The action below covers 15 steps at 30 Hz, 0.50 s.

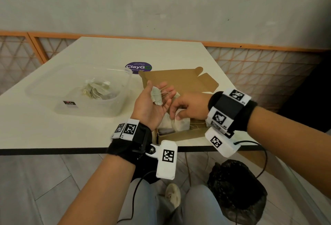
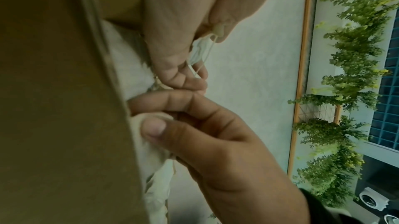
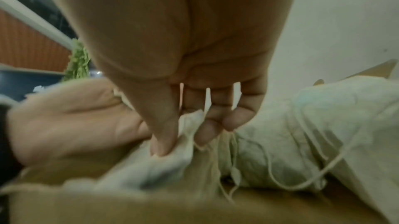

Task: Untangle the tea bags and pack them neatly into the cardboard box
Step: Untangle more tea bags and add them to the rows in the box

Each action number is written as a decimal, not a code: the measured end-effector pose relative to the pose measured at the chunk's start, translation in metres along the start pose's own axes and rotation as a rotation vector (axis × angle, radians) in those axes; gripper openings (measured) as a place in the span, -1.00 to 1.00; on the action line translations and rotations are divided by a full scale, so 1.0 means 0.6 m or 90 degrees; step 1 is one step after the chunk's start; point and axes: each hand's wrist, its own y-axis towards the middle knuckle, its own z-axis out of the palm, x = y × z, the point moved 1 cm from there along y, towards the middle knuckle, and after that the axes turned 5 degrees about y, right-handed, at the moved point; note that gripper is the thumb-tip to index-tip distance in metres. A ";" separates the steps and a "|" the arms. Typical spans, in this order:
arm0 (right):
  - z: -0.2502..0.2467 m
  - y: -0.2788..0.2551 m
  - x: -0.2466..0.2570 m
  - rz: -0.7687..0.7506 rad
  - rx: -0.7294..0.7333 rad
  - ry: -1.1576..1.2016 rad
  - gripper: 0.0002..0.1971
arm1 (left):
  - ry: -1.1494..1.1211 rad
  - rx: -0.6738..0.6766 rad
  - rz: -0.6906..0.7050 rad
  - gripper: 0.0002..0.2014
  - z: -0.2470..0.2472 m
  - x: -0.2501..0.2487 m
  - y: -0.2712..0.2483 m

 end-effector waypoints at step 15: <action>0.013 -0.014 0.050 -0.088 -0.289 0.104 -0.65 | 0.075 0.068 0.024 -0.48 0.018 0.007 -0.006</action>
